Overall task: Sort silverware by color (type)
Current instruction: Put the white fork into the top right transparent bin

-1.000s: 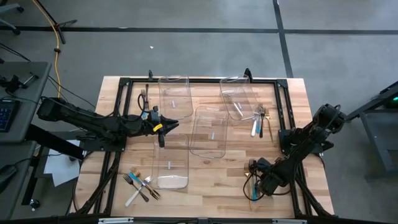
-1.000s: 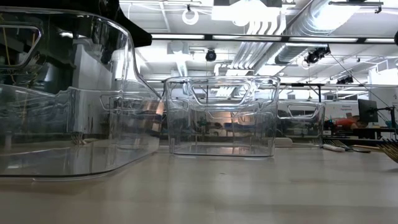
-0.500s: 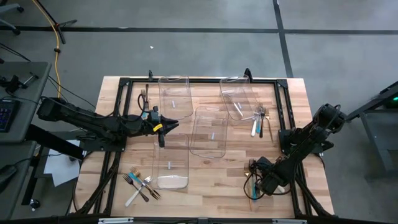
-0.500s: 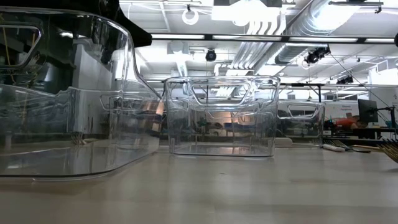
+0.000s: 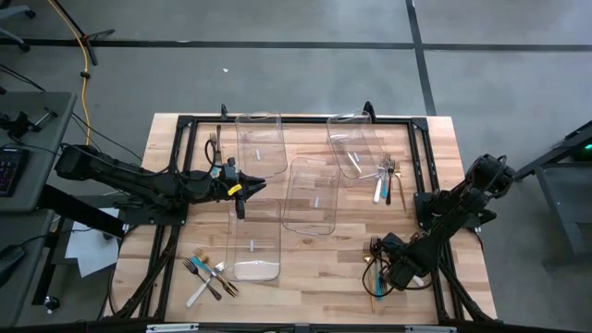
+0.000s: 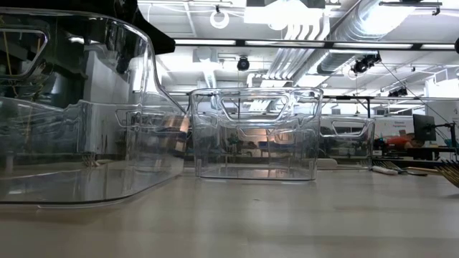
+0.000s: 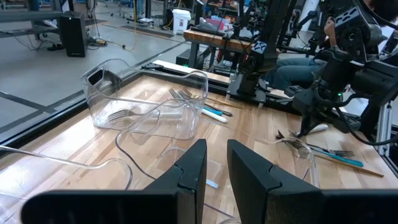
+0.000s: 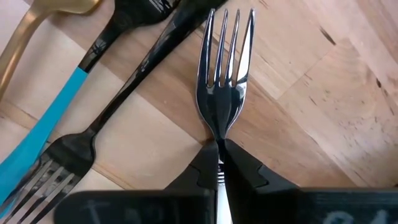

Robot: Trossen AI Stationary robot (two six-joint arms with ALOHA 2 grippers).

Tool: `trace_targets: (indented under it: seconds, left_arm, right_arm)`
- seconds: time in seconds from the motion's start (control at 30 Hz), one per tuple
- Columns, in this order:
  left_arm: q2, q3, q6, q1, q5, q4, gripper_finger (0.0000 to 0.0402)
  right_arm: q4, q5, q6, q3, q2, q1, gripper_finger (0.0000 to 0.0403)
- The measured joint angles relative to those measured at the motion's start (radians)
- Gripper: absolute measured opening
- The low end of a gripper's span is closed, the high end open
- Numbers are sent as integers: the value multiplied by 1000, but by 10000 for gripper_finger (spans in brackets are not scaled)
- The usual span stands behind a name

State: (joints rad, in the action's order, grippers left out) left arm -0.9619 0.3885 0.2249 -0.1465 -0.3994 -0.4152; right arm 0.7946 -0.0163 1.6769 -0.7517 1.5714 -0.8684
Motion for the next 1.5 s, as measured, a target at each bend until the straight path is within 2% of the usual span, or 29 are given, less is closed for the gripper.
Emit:
trace_targets:
  seconds: [0.2, 0.63, 0.8, 0.93, 1.1, 1.2, 1.33, 1.5]
  left_arm:
    - [0, 0, 0, 0, 0, 0, 56]
    - [0, 0, 0, 0, 0, 0, 56]
    - [0, 0, 0, 0, 0, 0, 56]
    - [0, 0, 0, 0, 0, 0, 56]
    - [0, 0, 0, 0, 0, 0, 56]
    - [0, 0, 0, 0, -3, -1, 56]
    - [-6, 0, 3, 0, -4, -3, 56]
    - [-46, -1, -2, 0, 21, -57, 56]
  right_arm:
    - [-13, -3, -9, 5, -35, 0, 3]
    - [-4, 59, -30, 3, -138, 0, 2]
    - [-35, 136, -89, 2, -229, 0, 2]
    - [-103, 293, -137, 1, -323, 0, 2]
    - [-227, 569, -275, 0, -394, 16, 2]
    - [-298, 668, -402, 0, -400, 61, 2]
    - [-359, 721, -596, 0, -399, 164, 2]
    - [-557, 689, -950, 0, -399, 324, 2]
